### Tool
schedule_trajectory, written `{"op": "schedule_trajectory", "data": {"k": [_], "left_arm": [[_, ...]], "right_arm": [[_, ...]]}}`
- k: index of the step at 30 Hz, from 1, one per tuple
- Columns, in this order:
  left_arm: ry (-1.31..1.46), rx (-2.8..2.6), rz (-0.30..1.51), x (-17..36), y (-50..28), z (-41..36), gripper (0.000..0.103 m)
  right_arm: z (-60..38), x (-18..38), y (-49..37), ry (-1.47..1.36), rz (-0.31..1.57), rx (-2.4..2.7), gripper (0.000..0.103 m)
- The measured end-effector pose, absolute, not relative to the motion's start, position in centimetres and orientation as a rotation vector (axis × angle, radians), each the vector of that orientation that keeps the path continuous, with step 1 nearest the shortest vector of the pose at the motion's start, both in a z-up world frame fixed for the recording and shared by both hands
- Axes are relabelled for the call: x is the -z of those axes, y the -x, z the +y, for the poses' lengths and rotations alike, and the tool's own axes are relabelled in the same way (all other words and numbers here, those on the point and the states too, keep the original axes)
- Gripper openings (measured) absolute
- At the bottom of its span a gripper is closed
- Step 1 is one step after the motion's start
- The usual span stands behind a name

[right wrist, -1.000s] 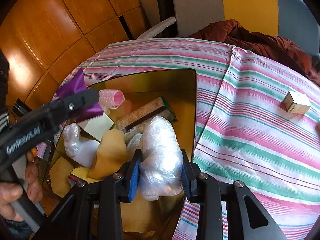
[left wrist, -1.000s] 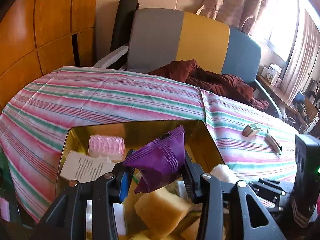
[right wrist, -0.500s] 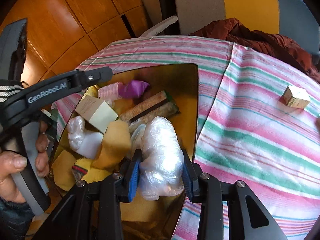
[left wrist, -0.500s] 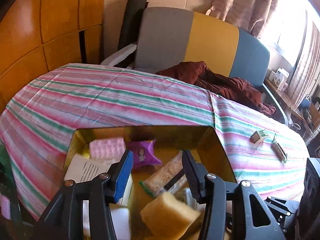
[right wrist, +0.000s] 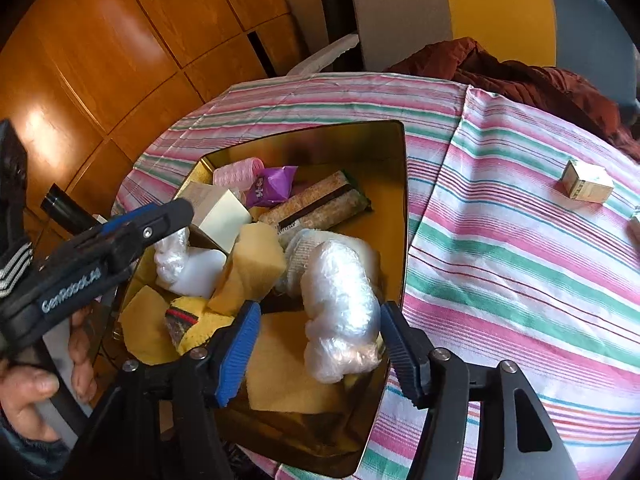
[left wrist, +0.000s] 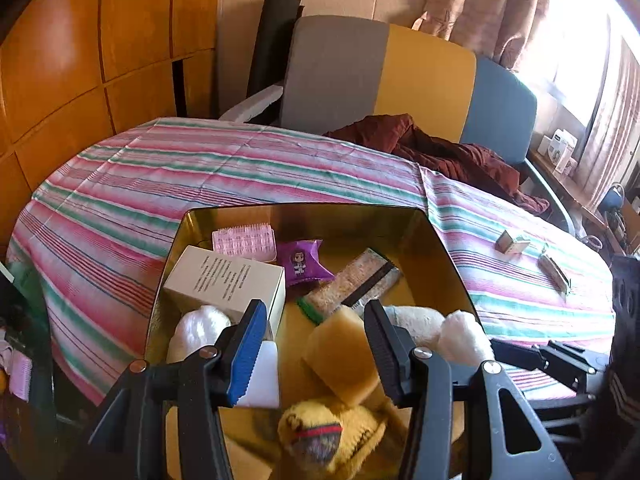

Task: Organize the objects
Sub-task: 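Release the purple pouch and wrapped ball into the gold tray, then move both tools back toward the green box and snack bar on the cloth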

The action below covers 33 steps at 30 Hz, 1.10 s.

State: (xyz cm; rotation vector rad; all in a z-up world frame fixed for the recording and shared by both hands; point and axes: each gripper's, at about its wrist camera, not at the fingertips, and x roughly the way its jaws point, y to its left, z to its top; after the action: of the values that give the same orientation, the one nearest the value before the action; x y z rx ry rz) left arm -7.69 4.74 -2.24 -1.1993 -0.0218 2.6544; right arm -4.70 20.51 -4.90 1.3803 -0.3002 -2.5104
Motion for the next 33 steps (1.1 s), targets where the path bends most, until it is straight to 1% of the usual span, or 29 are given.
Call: {"op": "schedule_trajectory", "data": {"k": [9, 22, 30, 33], "left_arm": [[1.150, -2.679, 0.017, 1.2, 5.4, 4.4, 0.051], [1.128, -2.685, 0.018, 0.6, 4.2, 4.0, 0.051], [1.140, -2.672, 0.024, 0.9, 4.0, 4.1, 0.051], [1.135, -2.666, 0.043, 0.8, 4.0, 4.6, 0.051]], "right_arm": [[20.4, 3.9, 3.5, -1.359, -0.280, 2.544, 0.064], [19.2, 3.0, 2.8, -1.301, -0.265, 2.520, 0.064], [19.9, 3.2, 2.5, -1.311, -0.311, 2.510, 0.064], [20.9, 2.8, 2.2, -1.295, -0.345, 2.531, 0.067]]}}
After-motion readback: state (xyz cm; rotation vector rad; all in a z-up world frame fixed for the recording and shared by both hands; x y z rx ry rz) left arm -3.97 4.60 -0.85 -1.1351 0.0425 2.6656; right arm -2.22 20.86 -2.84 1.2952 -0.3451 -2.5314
